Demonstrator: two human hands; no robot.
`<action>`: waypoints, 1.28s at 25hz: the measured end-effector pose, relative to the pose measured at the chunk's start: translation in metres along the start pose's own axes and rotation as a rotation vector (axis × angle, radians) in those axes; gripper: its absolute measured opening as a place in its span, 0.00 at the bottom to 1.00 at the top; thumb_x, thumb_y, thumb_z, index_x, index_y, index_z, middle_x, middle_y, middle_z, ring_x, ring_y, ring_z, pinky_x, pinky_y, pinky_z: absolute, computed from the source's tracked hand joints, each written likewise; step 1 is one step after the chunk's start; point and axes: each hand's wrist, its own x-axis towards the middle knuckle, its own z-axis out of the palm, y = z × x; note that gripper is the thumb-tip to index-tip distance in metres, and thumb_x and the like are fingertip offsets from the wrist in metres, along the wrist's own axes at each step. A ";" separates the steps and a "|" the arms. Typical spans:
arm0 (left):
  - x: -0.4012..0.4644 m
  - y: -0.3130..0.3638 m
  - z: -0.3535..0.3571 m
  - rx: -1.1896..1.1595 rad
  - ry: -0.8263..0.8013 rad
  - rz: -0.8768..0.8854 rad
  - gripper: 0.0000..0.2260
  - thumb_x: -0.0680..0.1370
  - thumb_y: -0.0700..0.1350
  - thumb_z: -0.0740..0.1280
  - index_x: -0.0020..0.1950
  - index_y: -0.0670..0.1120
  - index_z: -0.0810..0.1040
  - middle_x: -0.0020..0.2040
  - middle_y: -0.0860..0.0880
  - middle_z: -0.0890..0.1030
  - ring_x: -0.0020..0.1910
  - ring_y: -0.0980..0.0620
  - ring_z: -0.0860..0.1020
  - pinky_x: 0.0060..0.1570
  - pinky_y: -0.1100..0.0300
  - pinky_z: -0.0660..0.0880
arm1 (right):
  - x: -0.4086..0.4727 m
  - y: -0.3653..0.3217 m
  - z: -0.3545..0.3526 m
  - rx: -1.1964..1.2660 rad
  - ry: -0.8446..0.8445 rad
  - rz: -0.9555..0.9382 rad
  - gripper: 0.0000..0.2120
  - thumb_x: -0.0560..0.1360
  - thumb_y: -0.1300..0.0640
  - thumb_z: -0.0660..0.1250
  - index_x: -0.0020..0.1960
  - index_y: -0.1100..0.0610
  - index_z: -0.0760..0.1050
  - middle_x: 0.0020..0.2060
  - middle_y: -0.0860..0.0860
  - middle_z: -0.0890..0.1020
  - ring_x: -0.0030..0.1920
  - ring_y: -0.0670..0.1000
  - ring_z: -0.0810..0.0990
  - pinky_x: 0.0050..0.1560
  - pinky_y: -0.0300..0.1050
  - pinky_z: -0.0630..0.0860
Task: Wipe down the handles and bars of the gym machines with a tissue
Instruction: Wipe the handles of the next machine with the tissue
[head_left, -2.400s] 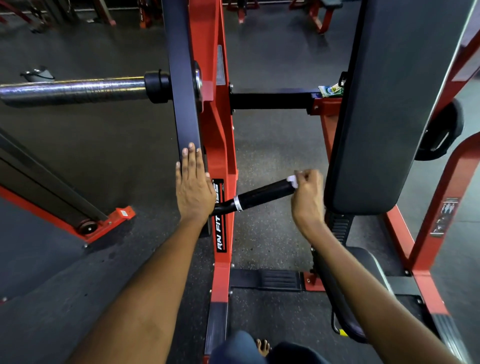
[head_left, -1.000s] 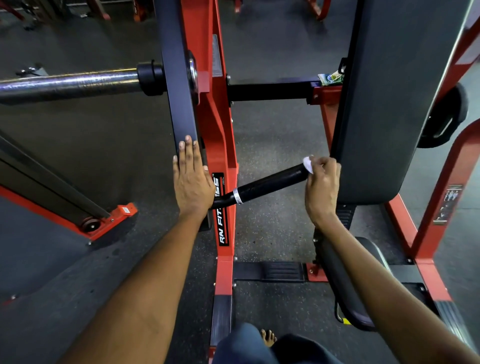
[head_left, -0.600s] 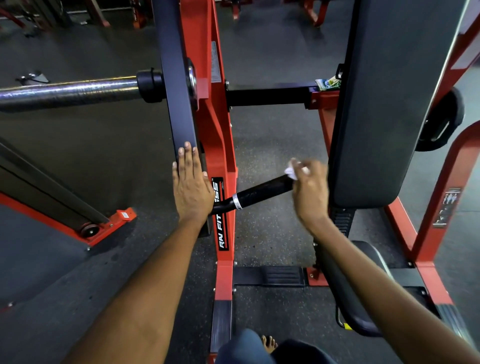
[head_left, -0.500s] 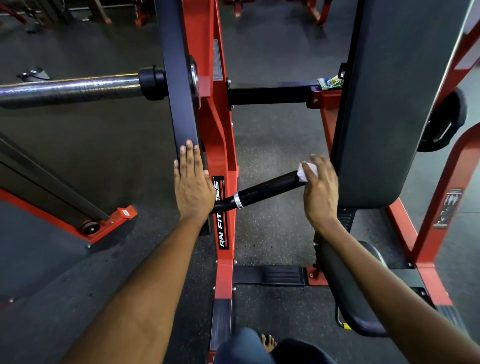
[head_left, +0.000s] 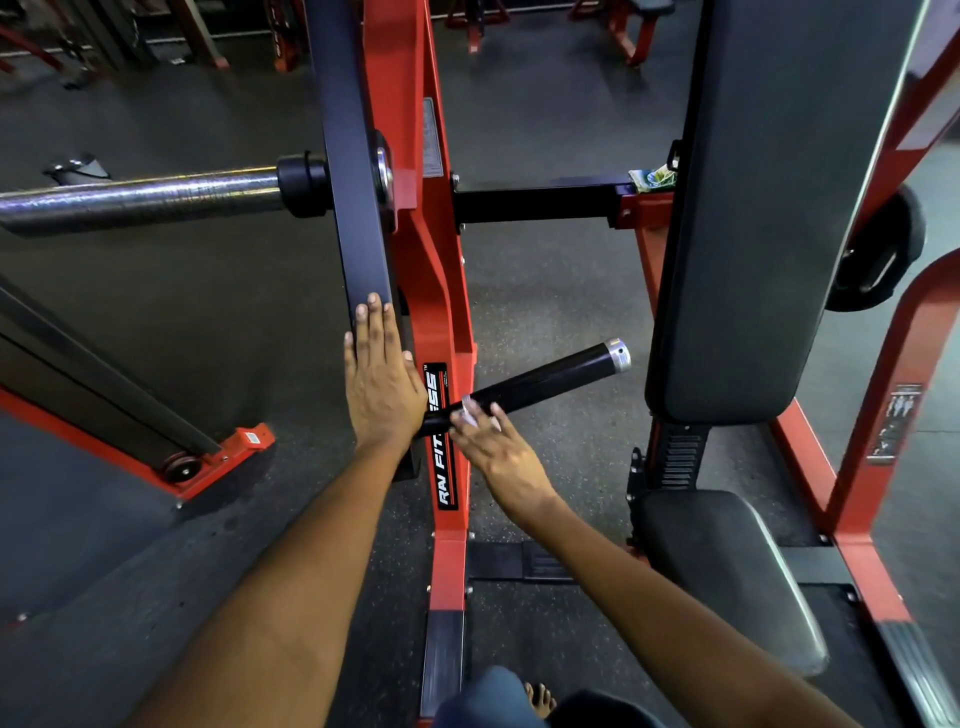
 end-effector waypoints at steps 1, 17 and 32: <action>0.000 0.000 0.000 -0.001 -0.004 -0.002 0.27 0.80 0.40 0.54 0.78 0.39 0.53 0.79 0.43 0.52 0.78 0.47 0.49 0.76 0.47 0.51 | -0.019 0.000 0.006 0.007 0.002 0.027 0.27 0.67 0.75 0.54 0.64 0.63 0.73 0.64 0.58 0.75 0.68 0.56 0.69 0.74 0.51 0.50; 0.000 0.000 0.000 -0.002 -0.013 -0.008 0.27 0.80 0.39 0.56 0.78 0.39 0.52 0.79 0.44 0.52 0.78 0.47 0.48 0.76 0.48 0.50 | 0.019 0.005 -0.043 2.048 0.374 1.672 0.14 0.76 0.75 0.49 0.42 0.62 0.70 0.35 0.54 0.73 0.29 0.47 0.74 0.26 0.36 0.73; -0.001 -0.002 0.000 0.008 -0.037 -0.011 0.27 0.80 0.41 0.54 0.79 0.40 0.51 0.79 0.45 0.50 0.78 0.49 0.46 0.77 0.50 0.47 | 0.028 0.011 -0.095 0.806 0.555 1.261 0.14 0.76 0.71 0.59 0.48 0.57 0.79 0.39 0.49 0.80 0.35 0.44 0.76 0.39 0.37 0.77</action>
